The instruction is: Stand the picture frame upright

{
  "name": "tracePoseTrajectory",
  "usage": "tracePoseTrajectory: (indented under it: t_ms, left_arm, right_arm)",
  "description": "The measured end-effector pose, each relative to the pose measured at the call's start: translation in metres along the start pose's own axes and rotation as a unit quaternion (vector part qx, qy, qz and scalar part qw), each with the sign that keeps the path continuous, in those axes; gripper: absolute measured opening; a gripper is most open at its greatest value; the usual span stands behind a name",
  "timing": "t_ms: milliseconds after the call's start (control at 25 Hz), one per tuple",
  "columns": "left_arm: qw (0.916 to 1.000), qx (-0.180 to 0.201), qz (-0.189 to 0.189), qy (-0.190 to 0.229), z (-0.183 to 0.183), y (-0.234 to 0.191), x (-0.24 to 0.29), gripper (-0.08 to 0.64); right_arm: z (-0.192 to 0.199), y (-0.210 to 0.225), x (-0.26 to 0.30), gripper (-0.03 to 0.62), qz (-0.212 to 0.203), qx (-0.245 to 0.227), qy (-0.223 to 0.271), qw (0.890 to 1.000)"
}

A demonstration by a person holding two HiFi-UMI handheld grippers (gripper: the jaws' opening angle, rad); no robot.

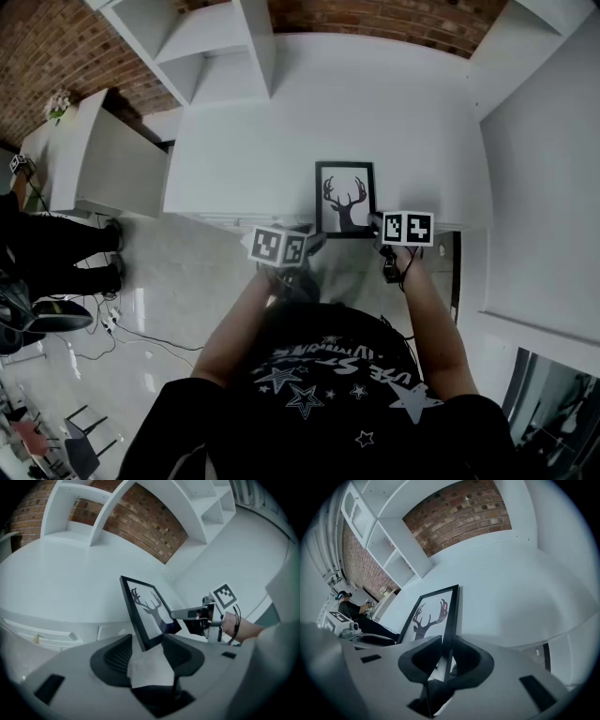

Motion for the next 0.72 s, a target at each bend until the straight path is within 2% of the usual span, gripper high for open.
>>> tracePoseTrajectory:
  t_ms: [160, 400, 560, 640, 720]
  left_arm:
    - [0.9995, -0.026, 0.015, -0.007, -0.002, 0.002, 0.013, 0.213]
    - [0.9993, -0.036, -0.003, -0.007, -0.006, -0.002, 0.019, 0.213]
    - [0.9990, -0.039, -0.012, -0.021, -0.004, -0.005, 0.024, 0.210]
    - [0.9988, -0.038, -0.018, -0.026, -0.002, -0.006, 0.027, 0.187]
    - [0.9987, -0.034, -0.025, -0.027, -0.001, -0.007, 0.028, 0.130]
  right_arm:
    - [0.005, 0.000, -0.002, 0.080, -0.001, 0.003, 0.001, 1.000]
    - [0.008, 0.000, -0.005, 0.080, -0.004, 0.003, -0.003, 1.000]
    - [0.012, 0.002, -0.006, 0.080, -0.006, 0.006, -0.003, 1.000]
    - [0.014, 0.002, -0.005, 0.080, -0.009, 0.011, -0.002, 1.000]
    - [0.016, 0.001, -0.005, 0.080, -0.011, 0.014, -0.001, 1.000]
Point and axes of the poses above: the fingertips, and each gripper's own axes: x forward along the fingers, y to its right, z out of its underside, the point moved 4 cm from there along -x, backward along the fingers, and after that the axes turned 9 degrees about -x, right-handed, at the moved point
